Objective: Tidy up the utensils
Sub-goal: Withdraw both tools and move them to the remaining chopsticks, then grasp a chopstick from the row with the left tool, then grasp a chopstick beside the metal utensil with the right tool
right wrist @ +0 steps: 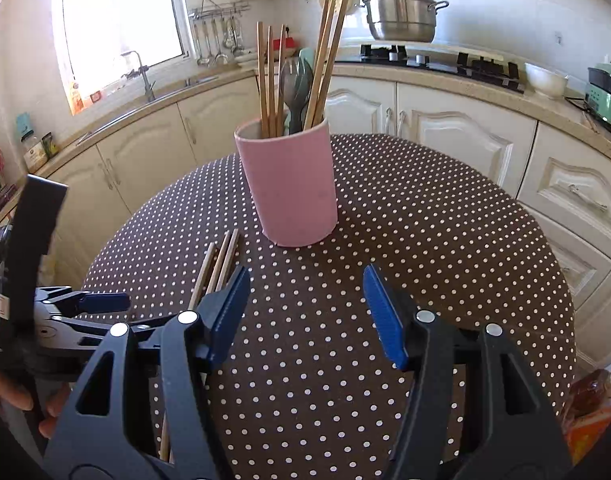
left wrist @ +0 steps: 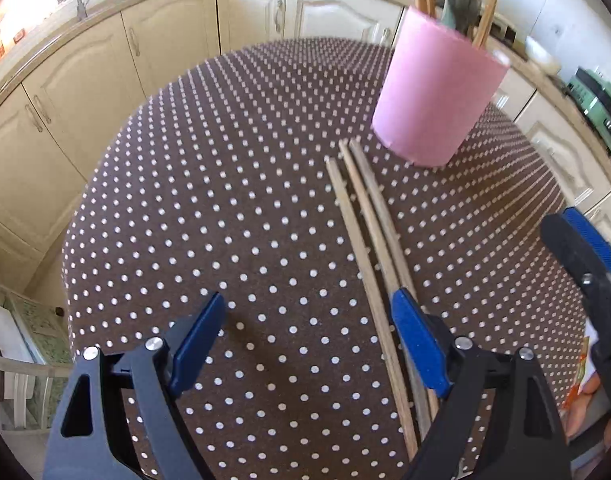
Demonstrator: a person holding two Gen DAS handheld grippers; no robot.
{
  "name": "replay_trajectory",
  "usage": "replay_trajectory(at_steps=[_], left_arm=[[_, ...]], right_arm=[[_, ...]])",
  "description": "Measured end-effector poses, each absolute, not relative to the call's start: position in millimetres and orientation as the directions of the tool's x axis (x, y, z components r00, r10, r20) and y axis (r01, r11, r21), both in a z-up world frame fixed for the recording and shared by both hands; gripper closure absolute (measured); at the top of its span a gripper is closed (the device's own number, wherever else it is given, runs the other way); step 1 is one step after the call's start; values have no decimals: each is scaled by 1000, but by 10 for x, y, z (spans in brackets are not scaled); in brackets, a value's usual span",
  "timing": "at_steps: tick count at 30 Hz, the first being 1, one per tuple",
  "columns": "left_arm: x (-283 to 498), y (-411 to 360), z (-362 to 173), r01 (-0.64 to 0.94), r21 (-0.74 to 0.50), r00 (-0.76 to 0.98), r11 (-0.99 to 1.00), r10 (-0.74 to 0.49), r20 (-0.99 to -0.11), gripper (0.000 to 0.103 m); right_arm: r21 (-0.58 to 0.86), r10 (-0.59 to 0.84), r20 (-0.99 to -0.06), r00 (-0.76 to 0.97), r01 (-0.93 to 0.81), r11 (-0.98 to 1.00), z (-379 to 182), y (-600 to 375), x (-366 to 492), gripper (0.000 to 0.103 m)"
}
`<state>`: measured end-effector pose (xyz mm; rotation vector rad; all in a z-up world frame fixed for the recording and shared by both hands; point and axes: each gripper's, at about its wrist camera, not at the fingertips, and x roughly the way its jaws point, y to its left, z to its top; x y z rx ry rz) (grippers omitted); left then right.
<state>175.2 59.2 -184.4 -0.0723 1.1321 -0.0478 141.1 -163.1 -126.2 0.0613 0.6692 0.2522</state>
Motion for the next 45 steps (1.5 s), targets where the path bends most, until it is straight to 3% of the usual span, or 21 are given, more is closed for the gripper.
replay_trajectory(at_steps=[4,8,10,12,13,15,17,22,24,26,34,45], left_arm=[[1749,497,-1874,38,3,445,999,-14,-895,19],[1710,495,-1886,49,14,457,999,-10,-890,21],[1678,498,-1882,48,19,467,999,-6,-884,31],[1629,525,-1847,41,14,474,999,-7,-880,57],[1630,553,-1832,35,8,475,999,-9,-880,61],[1620,641,-1811,13,-13,482,1000,-17,-876,82],[1634,746,-1795,-24,-44,494,999,-27,-869,92],[1622,915,-1809,-59,-134,506,989,-86,-858,98],[1614,936,-1812,-61,-146,505,987,-95,-858,98],[1625,960,-1812,-60,-153,506,986,-102,-857,98],[1723,998,-1802,-56,-163,500,985,-113,-859,98],[1821,922,-1818,-50,-163,495,985,-117,-861,98]], right_arm=[[136,254,-616,745,-218,967,-1275,-1618,1427,44],[133,261,-636,726,-231,964,-1280,-1596,1478,44],[120,260,-656,708,-242,963,-1286,-1565,1525,44],[108,264,-688,676,-264,958,-1314,-1494,1586,44],[106,267,-707,654,-275,956,-1332,-1454,1622,44],[124,288,-740,608,-297,947,-1373,-1372,1694,44],[114,279,-773,570,-309,944,-1423,-1272,1758,44],[144,300,-831,469,-339,930,-1551,-1087,1907,45],[152,301,-850,433,-345,926,-1590,-1032,1970,51],[143,288,-862,416,-345,928,-1611,-996,2012,56],[82,222,-906,360,-365,927,-1585,-857,2149,59],[62,198,-933,300,-407,911,-1605,-265,2312,77]])
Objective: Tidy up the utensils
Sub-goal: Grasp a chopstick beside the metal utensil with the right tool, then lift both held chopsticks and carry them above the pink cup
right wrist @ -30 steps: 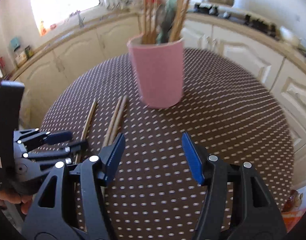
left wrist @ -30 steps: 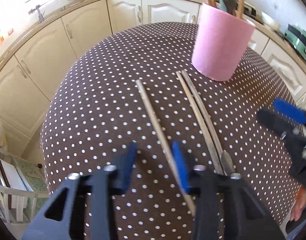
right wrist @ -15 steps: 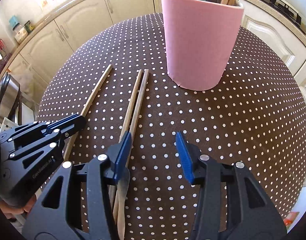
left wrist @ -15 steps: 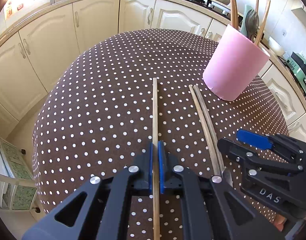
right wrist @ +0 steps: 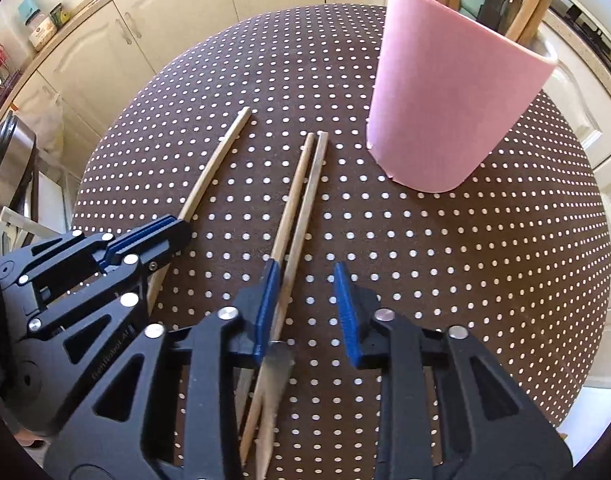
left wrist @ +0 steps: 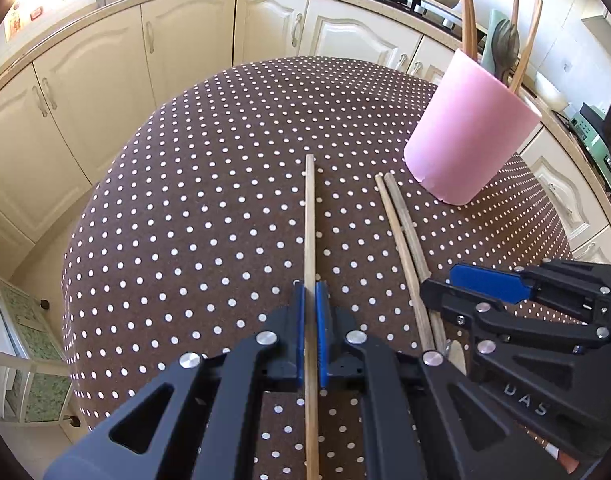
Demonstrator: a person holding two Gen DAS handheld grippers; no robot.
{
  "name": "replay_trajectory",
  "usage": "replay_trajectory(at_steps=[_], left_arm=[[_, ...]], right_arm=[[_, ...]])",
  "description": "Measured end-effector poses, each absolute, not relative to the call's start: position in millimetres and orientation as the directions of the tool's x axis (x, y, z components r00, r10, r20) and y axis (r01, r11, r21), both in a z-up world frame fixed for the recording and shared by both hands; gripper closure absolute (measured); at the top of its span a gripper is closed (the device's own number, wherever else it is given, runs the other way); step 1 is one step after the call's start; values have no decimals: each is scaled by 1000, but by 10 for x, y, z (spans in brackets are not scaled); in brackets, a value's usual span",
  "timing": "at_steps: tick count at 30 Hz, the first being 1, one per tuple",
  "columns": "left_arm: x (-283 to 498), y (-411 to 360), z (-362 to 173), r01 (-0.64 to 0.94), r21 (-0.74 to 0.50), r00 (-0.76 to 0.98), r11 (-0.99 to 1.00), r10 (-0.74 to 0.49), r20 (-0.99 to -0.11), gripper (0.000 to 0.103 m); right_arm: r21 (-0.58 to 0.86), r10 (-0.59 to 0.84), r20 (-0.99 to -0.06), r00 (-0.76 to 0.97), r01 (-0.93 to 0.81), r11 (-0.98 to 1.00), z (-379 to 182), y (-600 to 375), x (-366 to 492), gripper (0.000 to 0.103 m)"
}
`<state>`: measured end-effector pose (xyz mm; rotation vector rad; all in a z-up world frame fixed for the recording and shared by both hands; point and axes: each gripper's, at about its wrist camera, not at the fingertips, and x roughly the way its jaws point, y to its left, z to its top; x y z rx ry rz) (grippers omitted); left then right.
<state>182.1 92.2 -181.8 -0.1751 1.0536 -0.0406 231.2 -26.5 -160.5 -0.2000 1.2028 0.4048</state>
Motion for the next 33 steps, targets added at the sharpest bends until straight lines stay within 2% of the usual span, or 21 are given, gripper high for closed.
replay_trajectory(at_steps=[4,12,16,20,27,33], left_arm=[[1864,895,-1824,-55,-167,496,984,-118,-860,98],[1893,900,-1820,-59,-178,498,982,-125,-858,98],[1913,896,-1822,-59,-183,500,981,-129,-856,98],[1907,906,-1764,-38,-233,530,972,-178,-829,98],[1787,892,-1480,20,-293,637,956,-238,-733,98],[1609,698,-1062,159,-325,761,932,-325,-562,98]], right_arm=[[92,224,-932,284,-414,906,-1615,-220,2351,87],[134,251,-929,272,-385,913,-1645,-363,2394,88],[64,204,-928,311,-406,912,-1681,-326,2332,93],[125,270,-896,352,-384,915,-1679,-400,2272,96],[230,416,-767,489,-395,889,-1331,-672,2071,97],[264,493,-600,630,-426,865,-913,-1002,1843,97]])
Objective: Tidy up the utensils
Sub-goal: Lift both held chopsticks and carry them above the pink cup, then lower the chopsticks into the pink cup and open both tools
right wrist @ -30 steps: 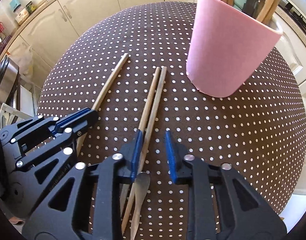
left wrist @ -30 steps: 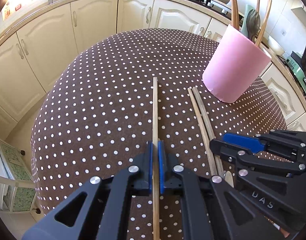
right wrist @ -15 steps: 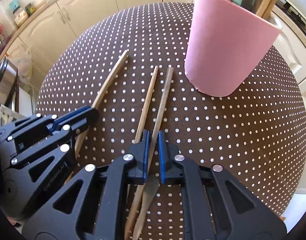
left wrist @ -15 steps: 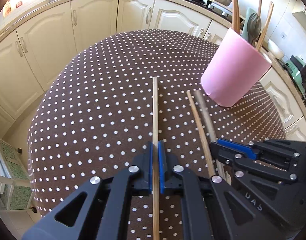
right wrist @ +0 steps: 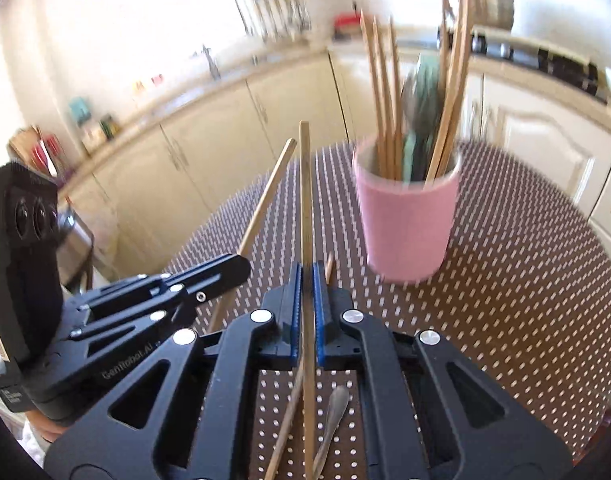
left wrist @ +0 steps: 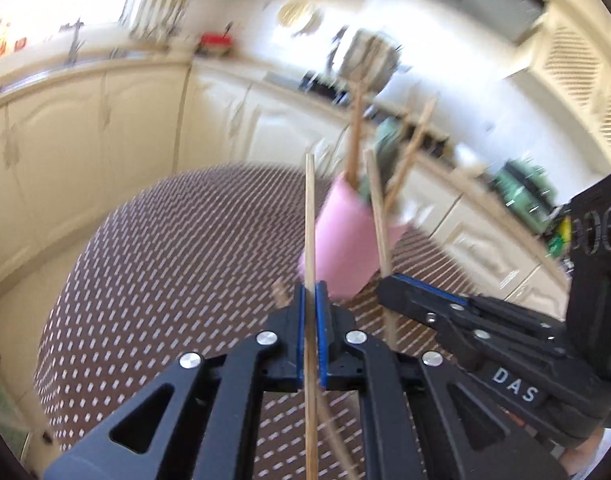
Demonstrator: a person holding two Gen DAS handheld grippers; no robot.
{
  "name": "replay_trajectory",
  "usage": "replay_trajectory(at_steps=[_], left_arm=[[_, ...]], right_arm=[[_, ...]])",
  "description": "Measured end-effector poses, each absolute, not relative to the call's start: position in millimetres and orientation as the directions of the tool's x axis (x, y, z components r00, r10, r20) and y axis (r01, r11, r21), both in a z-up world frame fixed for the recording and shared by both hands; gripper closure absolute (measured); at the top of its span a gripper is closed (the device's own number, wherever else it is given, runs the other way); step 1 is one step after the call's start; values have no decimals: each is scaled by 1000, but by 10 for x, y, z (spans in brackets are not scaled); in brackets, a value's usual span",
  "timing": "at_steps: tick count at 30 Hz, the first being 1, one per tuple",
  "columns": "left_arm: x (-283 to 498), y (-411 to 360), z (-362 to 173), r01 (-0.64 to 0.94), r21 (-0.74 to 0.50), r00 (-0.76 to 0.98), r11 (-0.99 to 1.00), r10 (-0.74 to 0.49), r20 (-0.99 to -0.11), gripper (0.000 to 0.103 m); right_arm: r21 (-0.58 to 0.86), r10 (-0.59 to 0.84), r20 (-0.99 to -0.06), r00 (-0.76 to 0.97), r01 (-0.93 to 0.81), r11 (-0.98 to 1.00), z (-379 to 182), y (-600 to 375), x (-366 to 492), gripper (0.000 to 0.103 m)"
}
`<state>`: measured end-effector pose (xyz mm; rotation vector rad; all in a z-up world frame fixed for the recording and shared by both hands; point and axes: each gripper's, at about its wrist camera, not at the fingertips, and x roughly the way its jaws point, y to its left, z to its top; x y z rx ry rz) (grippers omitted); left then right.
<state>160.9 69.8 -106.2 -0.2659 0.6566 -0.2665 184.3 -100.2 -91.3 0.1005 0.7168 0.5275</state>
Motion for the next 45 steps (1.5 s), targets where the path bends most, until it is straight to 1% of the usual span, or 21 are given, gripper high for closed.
replay_trajectory(at_steps=[2,5,6,8,11,15,19,23,28,32,35,45], left_arm=[[1559,623,-935,203,-314,801,927,-342,-492,98],[1475,486,-728,281,-299,854,912,-380,-356,98],[1446,445,-662,308,-292,869,905,-393,-302,98],[1408,342,-543,350,-270,892,897,-407,-195,98],[1438,220,-426,386,-249,905,889,-417,-87,98],[1583,111,-293,395,-266,913,879,-409,5,98],[1776,32,-184,386,-260,922,885,-381,71,98],[1946,-9,-125,363,-245,931,899,-346,113,98],[2239,-28,-168,334,-251,942,909,-310,128,98],[2437,-60,-260,311,-257,949,915,-288,125,98],[2533,-116,-352,286,-231,957,930,-265,116,98],[2689,-150,-513,265,-206,963,942,-251,92,98]], right_arm=[[267,500,-535,681,-425,865,-753,-1152,1778,97],[270,490,-446,749,-409,871,-565,-1259,1736,97],[274,489,-400,775,-408,871,-490,-1333,1708,97],[265,466,-338,818,-392,881,-391,-1492,1678,97],[250,428,-266,864,-367,896,-260,-1632,1671,97],[255,418,-207,885,-363,896,-116,-1739,1796,97],[256,406,-159,900,-359,898,10,-1883,1861,97],[224,370,-124,921,-337,914,95,-1918,1918,97],[230,374,-105,921,-343,911,119,-1970,2022,97],[221,372,-116,921,-341,914,103,-1958,2120,97],[227,378,-127,917,-344,911,63,-1939,2180,97],[233,391,-164,906,-350,908,-34,-1887,2298,97]])
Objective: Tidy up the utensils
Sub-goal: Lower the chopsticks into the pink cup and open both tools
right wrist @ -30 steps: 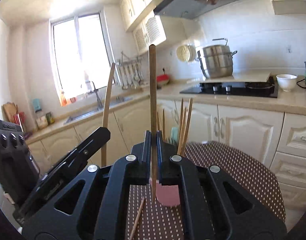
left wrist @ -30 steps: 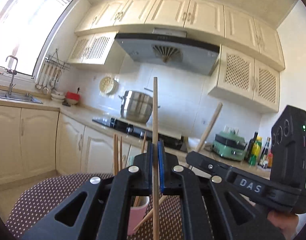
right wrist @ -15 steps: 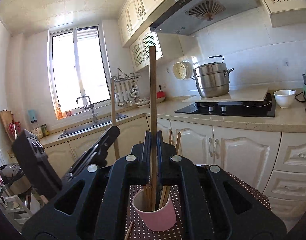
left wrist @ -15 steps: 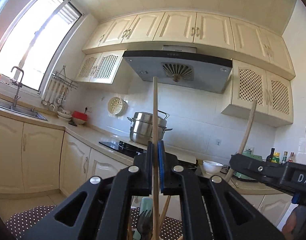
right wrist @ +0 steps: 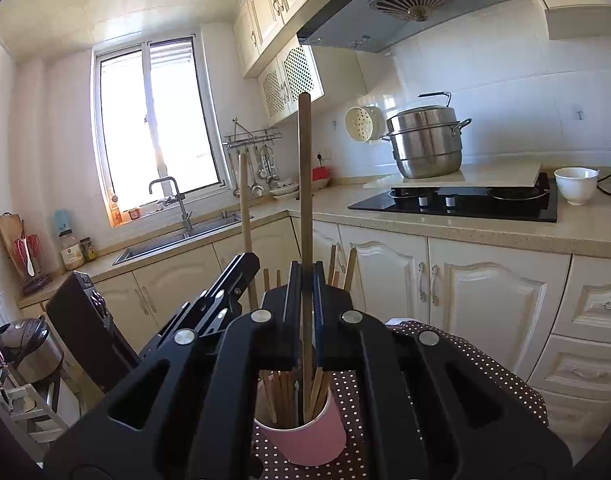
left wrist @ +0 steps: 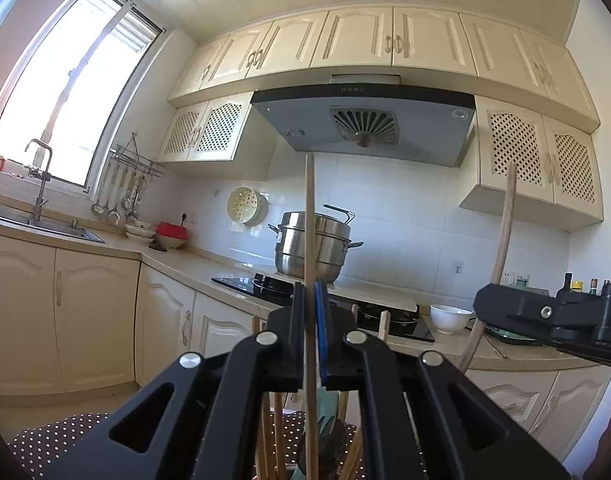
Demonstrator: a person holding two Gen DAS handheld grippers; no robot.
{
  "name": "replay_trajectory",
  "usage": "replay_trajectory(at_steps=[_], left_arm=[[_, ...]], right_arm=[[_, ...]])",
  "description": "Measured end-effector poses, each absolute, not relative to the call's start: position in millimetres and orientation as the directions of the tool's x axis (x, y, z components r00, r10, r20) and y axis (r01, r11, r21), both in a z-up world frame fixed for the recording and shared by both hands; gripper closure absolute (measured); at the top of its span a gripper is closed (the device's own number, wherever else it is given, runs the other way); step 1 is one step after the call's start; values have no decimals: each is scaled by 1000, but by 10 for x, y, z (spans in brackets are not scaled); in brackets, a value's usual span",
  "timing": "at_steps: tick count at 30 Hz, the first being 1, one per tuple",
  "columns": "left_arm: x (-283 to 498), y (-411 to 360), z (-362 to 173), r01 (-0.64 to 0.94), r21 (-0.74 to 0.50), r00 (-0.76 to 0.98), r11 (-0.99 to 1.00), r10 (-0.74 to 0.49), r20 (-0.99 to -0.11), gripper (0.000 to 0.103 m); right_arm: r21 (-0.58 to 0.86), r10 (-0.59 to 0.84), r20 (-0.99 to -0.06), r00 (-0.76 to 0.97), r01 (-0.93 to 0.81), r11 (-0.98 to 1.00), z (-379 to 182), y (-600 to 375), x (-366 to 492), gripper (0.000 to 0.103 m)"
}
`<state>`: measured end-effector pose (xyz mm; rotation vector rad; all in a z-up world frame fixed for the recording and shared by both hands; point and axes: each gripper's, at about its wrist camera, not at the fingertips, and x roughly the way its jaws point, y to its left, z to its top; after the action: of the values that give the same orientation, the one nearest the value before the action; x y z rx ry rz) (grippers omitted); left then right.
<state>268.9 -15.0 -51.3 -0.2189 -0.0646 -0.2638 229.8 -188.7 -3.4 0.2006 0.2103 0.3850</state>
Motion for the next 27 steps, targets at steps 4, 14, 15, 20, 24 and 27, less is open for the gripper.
replay_trajectory(at_steps=[4,14,15,20,24,27], left_arm=[[2717,-142,-549,265,-209,964,941,-256,70,98],[2609,1,-496,257,-256,966,932,-259,27,74],[2583,21,-486,255,-259,966,932,-258,23,73],[2504,77,-454,230,-253,971,940,-239,-6,62],[2447,125,-413,209,-253,974,945,-224,-35,58],[2393,146,-396,199,-244,975,949,-217,-51,58]], right_arm=[[227,392,-178,903,-350,909,-64,-1851,2317,97],[226,390,-196,900,-345,911,-64,-1812,2326,97],[226,391,-198,899,-346,911,-65,-1804,2322,97],[226,394,-207,895,-348,910,-73,-1757,2306,97],[213,385,-218,897,-341,916,-83,-1704,2297,97],[211,379,-230,896,-335,918,-106,-1676,2304,97]])
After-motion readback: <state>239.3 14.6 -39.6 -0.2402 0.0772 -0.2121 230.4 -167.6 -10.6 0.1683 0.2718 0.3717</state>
